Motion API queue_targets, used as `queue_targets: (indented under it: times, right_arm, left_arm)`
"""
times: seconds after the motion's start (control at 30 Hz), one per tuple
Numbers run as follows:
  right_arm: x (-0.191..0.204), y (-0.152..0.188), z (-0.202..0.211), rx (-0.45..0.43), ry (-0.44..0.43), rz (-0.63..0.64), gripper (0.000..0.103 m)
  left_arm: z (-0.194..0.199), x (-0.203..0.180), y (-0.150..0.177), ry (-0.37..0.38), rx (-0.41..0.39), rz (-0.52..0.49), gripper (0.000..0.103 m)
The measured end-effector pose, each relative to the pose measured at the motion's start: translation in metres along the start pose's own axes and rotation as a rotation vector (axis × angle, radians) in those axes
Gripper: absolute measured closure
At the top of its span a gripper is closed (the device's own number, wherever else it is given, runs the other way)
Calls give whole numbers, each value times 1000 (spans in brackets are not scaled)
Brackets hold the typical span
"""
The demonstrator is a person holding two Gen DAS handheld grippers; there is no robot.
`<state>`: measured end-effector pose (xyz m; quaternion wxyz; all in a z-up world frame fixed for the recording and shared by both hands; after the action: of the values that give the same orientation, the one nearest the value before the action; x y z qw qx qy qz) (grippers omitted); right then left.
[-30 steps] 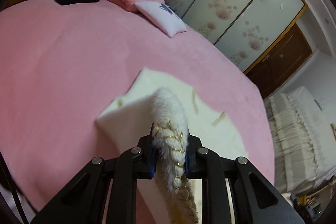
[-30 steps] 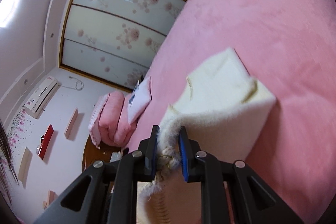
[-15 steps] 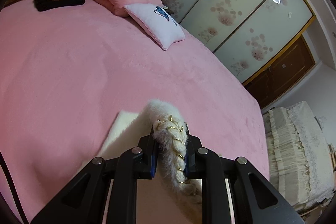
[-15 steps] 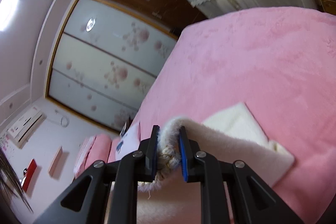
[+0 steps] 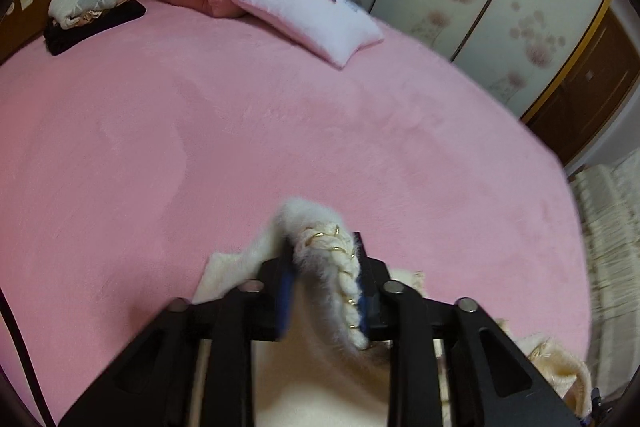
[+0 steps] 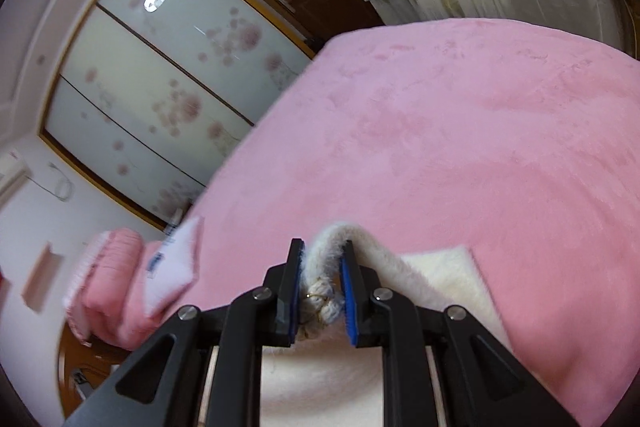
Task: Fold large clothes
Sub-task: 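Grasp the braided hem with both grippers and lift it toward the collar, then lay the hem over the body and open both grippers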
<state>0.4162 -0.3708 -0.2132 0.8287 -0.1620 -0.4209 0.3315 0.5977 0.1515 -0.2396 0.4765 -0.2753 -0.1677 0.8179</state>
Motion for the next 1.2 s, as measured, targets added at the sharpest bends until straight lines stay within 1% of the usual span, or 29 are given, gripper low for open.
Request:
queue_targets:
  times: [0.03,0.07,0.1,0.13,0.17,0.2,0.23,0.3,0.37,0.43,0.5,0.53,0.57,0.63,0.67,0.73,0.8,0.83,0.87,0.93,1.0,1.03,1.07,1.1,1.2]
  right_arm:
    - [-1,3,-7,12,41,19,82]
    - [-1,5,-13,19,70,38,80]
    - [-1,7,-16,23,87,58,75]
    - [-1,8,-18,25,94,71,60]
    - [0,8,-20,29,99,78,50]
    - [1,10,-21,33,100,80,32]
    - [2,11,-23,35,95,81,29]
    - [5,17,-26,58,89,87,29]
    - [10,29,-32,115,67,101,29]
    - [17,49,-37,192,37,127,29]
    - [24,71,-41,256,8,162,29]
    - [28,84,-42,288,-5,191,30]
    - [32,101,-42,322,-8,232,33]
    - [35,133,-40,389,-1,304,58]
    - [37,148,-38,425,-7,327,64]
    - [40,173,-30,484,-48,346,85]
    - [42,192,-20,526,-117,361,94]
    - [42,202,-16,549,-148,376,97]
    - [43,214,-11,574,-169,399,97]
    - [43,230,-5,613,-183,433,100]
    - [39,244,-2,647,-189,454,101]
    - [36,249,-1,667,-196,451,101]
    - [33,252,0,681,-206,439,101]
    - [32,253,1,693,-218,427,101]
    - [35,252,2,731,-262,415,101]
  left_arm:
    - [-7,-4,-1,-16,14,-27,58]
    - [-10,-6,-2,-17,16,-50,47]
    - [-11,-11,-3,-11,10,-83,38]
    - [-12,-15,-5,-11,-2,-113,35]
    - [-9,-19,-4,-17,-17,-145,29]
    - [-8,-23,-2,-21,-19,-173,23]
    - [-5,-27,2,-18,-12,-196,23]
    - [-3,-36,18,-3,35,-247,23]
    - [-4,-43,39,8,98,-274,23]
    - [-7,-46,59,35,159,-278,23]
    - [-11,-52,88,72,237,-283,23]
    - [-11,-54,103,83,271,-285,23]
    - [-12,-56,120,108,325,-281,23]
    - [-13,-58,149,147,404,-280,23]
    - [-10,-56,165,149,433,-288,23]
    - [-6,-52,180,149,460,-294,24]
    - [6,-51,192,192,461,-308,25]
    - [11,-51,197,222,468,-314,25]
    - [13,-49,202,244,481,-313,25]
    - [19,-48,220,272,509,-314,32]
    - [22,-41,233,262,518,-336,55]
    - [23,-40,238,248,518,-360,61]
    - [21,-37,237,239,519,-376,71]
    - [23,-37,241,242,526,-387,80]
    - [30,-40,257,298,580,-412,87]
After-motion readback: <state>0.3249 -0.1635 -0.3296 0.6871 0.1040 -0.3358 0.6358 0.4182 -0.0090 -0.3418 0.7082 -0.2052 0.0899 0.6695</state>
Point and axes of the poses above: each gripper's, at about its wrist camera, not at the fingertips, and z roughly against the way its jaws point, x to its left, y to its underside, the point moved 5 cm from there along -z, roughly the way its jaws point, and after that the axes turned 1 degree about y, right-handed, at the moved point
